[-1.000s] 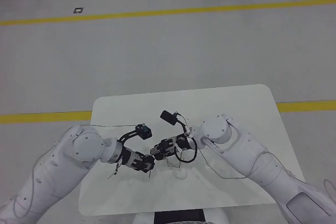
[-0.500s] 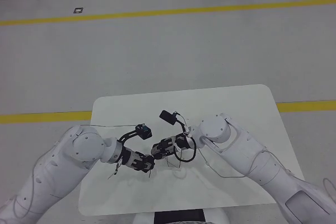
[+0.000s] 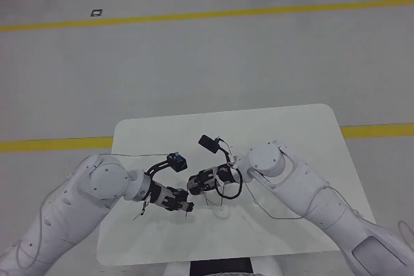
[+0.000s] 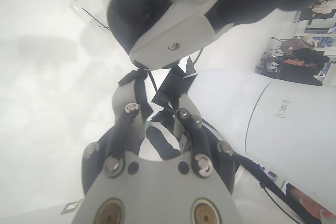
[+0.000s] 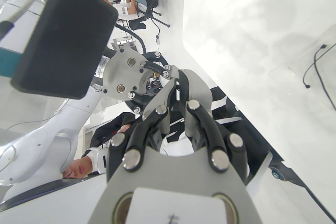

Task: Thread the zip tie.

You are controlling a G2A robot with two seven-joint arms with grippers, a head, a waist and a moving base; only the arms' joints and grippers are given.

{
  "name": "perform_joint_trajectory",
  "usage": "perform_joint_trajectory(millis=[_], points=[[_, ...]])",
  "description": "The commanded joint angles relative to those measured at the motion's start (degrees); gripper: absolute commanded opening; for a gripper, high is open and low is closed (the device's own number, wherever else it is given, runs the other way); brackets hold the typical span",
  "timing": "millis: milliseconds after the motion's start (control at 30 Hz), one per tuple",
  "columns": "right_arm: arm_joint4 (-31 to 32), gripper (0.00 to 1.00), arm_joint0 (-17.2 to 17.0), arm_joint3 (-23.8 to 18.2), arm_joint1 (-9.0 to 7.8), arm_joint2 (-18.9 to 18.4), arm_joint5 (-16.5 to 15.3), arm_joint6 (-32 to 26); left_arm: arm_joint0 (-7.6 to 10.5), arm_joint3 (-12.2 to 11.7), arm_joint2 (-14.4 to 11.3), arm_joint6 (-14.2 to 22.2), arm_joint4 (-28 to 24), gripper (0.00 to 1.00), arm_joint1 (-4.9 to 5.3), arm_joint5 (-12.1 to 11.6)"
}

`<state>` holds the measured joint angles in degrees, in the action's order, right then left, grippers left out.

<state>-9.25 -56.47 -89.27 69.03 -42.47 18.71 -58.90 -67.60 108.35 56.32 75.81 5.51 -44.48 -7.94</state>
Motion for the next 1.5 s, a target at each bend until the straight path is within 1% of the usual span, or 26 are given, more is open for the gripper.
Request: perform_joint_trajectory(millis=[0, 167, 367, 500, 833, 933, 967, 1000, 1067, 1100, 1167, 1233, 1333, 1400, 1467], points=[[0.19, 0.00, -0.21, -0.23, -0.10, -0.31, -0.33, 0.31, 0.00, 0.00, 0.00, 0.00, 0.00, 1.00, 0.00, 0.00], [-0.17, 0.00, -1.34, -0.62, -0.54, -1.85, -1.63, 0.93, 0.00, 0.00, 0.00, 0.00, 0.00, 1.00, 0.00, 0.00], [-0.78, 0.00, -4.11, -1.27, -1.80, -6.02, -4.55, 1.19, 0.00, 0.00, 0.00, 0.00, 0.00, 1.00, 0.00, 0.00], [-0.58, 0.00, -6.50, -2.72, -2.83, -8.95, -6.99, 0.48, 0.00, 0.00, 0.00, 0.00, 0.00, 1.00, 0.00, 0.00], [-0.63, 0.00, -6.64, -2.74, -2.82, -8.95, -7.09, 0.79, 0.00, 0.00, 0.00, 0.00, 0.00, 1.00, 0.00, 0.00], [-1.67, 0.00, -8.22, -2.91, -3.02, -9.78, -8.68, 1.95, 0.00, 0.00, 0.00, 0.00, 0.00, 1.00, 0.00, 0.00], [-1.92, 0.00, -8.81, -2.97, -3.17, -10.23, -9.50, 1.79, -0.28, -0.28, -0.03, -1.01, -0.57, 1.00, -0.04, -0.10], [-2.47, 0.00, -9.70, -2.71, -3.40, -11.15, -10.57, 1.91, -0.86, -1.22, 0.29, -2.79, -1.96, 1.00, -0.02, -0.85], [-2.86, 0.00, -11.09, -2.67, -3.78, -12.56, -12.23, 2.35, -1.85, -2.51, 1.29, -3.80, -3.70, 1.00, 0.26, -2.84], [-3.72, 0.00, -12.08, -2.87, -3.99, -13.51, -13.77, 2.45, -2.83, -3.55, 2.30, -4.63, -5.91, 1.00, 0.49, -4.68], [-5.36, 0.00, -13.56, -3.10, -4.26, -14.93, -16.20, 2.62, -4.45, -5.27, 4.03, -5.09, -9.21, 1.00, 0.94, -7.62], [-7.17, 0.00, -15.12, -3.36, -4.50, -16.33, -19.15, 2.94, -6.54, -7.70, 5.96, -5.78, -14.52, 1.00, 1.37, -11.52], [-9.36, 0.00, -16.80, -3.40, -4.66, -17.54, -22.45, 3.60, -8.39, -8.57, 7.95, -5.04, -19.72, 1.00, 1.72, -11.54], [-10.52, 0.00, -17.45, -3.30, -4.67, -17.95, -24.51, 3.97, -9.47, -8.79, 8.81, -4.87, -22.82, 1.00, 1.68, -11.54], [-12.16, 0.00, -17.91, -2.72, -4.63, -18.21, -26.37, 4.13, -10.55, -9.19, 9.88, -4.38, -26.61, 1.00, 1.41, -11.54]])
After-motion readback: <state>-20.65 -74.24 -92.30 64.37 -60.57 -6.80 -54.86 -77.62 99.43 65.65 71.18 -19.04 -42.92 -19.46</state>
